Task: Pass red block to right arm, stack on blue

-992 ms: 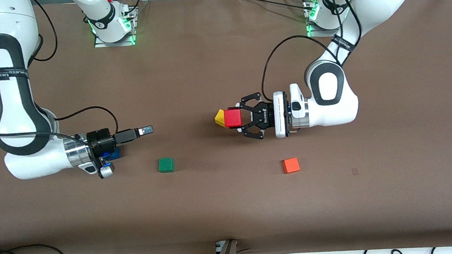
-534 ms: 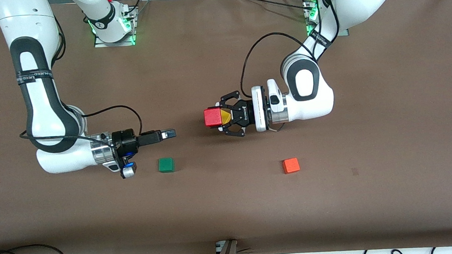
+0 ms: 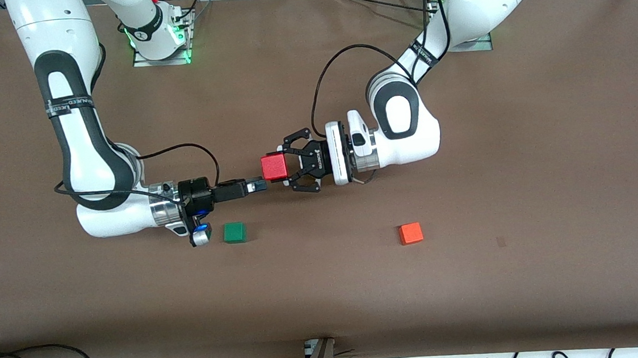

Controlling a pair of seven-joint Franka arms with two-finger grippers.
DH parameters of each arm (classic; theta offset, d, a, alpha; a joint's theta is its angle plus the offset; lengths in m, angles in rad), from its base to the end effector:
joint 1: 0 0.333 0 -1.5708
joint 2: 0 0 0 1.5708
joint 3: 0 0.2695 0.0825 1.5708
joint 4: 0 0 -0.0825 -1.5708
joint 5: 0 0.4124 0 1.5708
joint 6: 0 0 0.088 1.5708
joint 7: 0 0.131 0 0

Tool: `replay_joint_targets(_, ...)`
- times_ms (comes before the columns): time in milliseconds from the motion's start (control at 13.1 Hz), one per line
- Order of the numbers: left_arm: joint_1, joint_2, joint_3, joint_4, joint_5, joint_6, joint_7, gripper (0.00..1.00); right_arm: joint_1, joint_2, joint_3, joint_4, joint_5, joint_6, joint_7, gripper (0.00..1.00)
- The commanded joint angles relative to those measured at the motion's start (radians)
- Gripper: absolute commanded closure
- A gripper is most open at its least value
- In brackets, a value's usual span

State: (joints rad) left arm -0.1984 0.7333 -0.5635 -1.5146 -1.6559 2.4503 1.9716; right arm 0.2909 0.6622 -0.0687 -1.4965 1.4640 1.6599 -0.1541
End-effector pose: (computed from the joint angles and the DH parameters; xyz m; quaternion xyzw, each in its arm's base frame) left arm 0.5740 -0.4810 0.2591 0.6337 -0.4068 0.4106 0.5142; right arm 0.6478 0.2788 0.2645 -0.7639 0.0786 0.2037 0.6073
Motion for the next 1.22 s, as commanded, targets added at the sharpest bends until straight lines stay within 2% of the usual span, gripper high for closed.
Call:
replay_joint_targets(0,-0.03,0.044,0.001,0.07,-0.036,0.041,0.032,1.0,0.011,-0.026,-0.002,-0.033,0.025,0.011,-0.001,0.0)
replay_joint_targets(382,-0.053,0.069,0.002,0.094,-0.076,0.044,0.032,1.0,0.011,-0.042,-0.002,-0.064,0.024,-0.015,-0.027,0.0)
replay_joint_targets(458,-0.053,0.069,0.002,0.094,-0.076,0.044,0.032,1.0,0.011,-0.042,-0.002,-0.065,0.024,-0.014,-0.034,0.12)
replay_joint_targets(610,-0.052,0.069,0.002,0.094,-0.078,0.044,0.032,1.0,0.011,-0.044,-0.002,-0.068,0.024,-0.018,-0.044,0.59)
replay_joint_targets(687,-0.05,0.069,0.002,0.093,-0.085,0.044,0.03,1.0,0.01,-0.044,-0.003,-0.067,0.019,-0.034,-0.045,0.75)
replay_joint_targets(763,-0.052,0.069,0.002,0.093,-0.109,0.044,0.029,1.0,0.008,-0.044,-0.008,-0.067,0.018,-0.049,-0.053,0.84)
replay_joint_targets(839,-0.053,0.069,0.002,0.093,-0.146,0.044,0.027,0.73,0.002,-0.043,-0.008,-0.067,0.016,-0.061,-0.056,0.87)
replay_joint_targets(916,-0.053,0.069,0.002,0.093,-0.154,0.042,0.033,0.01,0.001,-0.044,-0.011,-0.065,0.013,-0.064,-0.058,0.88)
replay_joint_targets(1145,-0.047,0.063,0.002,0.093,-0.16,0.041,0.033,0.0,-0.002,-0.044,-0.014,-0.061,0.012,-0.065,-0.058,0.88)
